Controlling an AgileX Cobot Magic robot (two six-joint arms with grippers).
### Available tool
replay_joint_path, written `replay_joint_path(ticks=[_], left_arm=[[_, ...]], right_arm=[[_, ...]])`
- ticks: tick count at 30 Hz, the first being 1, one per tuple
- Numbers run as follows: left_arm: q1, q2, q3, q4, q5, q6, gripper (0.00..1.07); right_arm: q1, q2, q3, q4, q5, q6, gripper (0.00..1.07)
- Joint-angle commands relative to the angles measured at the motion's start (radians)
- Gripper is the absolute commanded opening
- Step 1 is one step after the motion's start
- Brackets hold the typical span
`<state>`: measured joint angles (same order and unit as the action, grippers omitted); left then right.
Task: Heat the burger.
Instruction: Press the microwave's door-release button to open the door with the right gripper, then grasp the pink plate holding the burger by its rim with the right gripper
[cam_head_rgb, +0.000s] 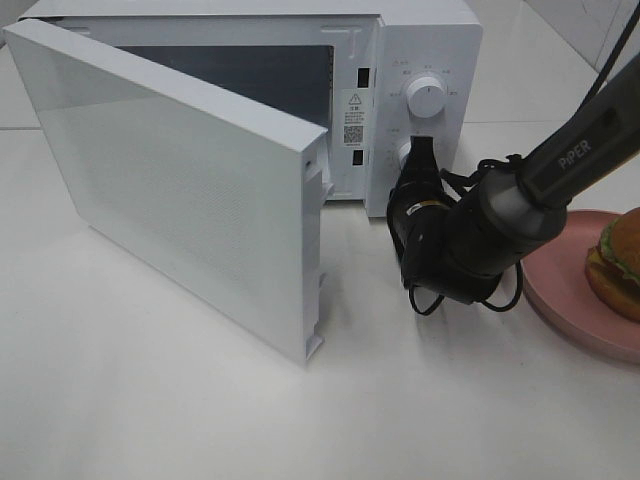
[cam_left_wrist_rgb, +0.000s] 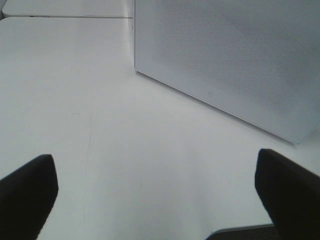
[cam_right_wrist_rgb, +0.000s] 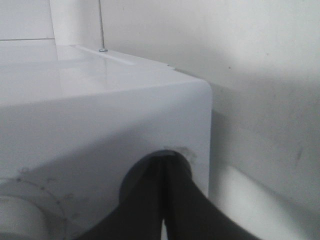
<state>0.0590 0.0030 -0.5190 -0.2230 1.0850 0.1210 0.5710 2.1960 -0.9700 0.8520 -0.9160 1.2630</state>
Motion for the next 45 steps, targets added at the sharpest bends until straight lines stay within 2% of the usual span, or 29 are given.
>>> replay_joint_path(ticks=[1, 8, 15, 21, 23, 26, 28, 36, 38, 45], left_arm=[[-0.003, -0.001, 0.003, -0.004, -0.014, -0.005, 1.0], [-0.003, -0.001, 0.003, -0.004, -0.014, -0.006, 1.0], [-0.003, -0.001, 0.003, -0.004, -0.014, -0.006, 1.0], [-0.003, -0.001, 0.003, -0.004, -0.014, -0.005, 1.0], [-0.003, -0.001, 0.003, -0.004, -0.014, -0.005, 1.0], [-0.003, -0.001, 0.003, -0.004, -0.014, -0.007, 1.0], [-0.003, -0.001, 0.003, -0.004, -0.014, -0.006, 1.0], [-0.003, -0.001, 0.003, -0.004, -0.014, -0.006, 1.0], [-0.003, -0.001, 0.003, -0.004, -0.014, -0.006, 1.0], [-0.003, -0.001, 0.003, -0.004, -0.014, -0.006, 1.0]], right_arm=[[-0.047, -0.017, -0.097, -0.112, -0.215, -0.022, 0.0], [-0.047, -0.044, -0.063, -0.112, -0.168, -0.023, 0.0], [-0.047, -0.106, 0.033, -0.113, 0.011, -0.014, 0.0], [-0.047, -0.149, 0.104, -0.113, 0.078, -0.021, 0.0], [-0.047, -0.187, 0.143, -0.131, 0.175, -0.031, 0.0], [-0.047, -0.198, 0.152, -0.145, 0.201, -0.04, 0.0], [-0.047, -0.252, 0.179, -0.16, 0.306, -0.101, 0.0], [-0.054, -0.347, 0.212, -0.157, 0.461, -0.271, 0.0], [-0.072, -0.405, 0.211, -0.158, 0.594, -0.446, 0.0], [-0.119, -0.489, 0.211, -0.186, 0.828, -0.749, 0.01]])
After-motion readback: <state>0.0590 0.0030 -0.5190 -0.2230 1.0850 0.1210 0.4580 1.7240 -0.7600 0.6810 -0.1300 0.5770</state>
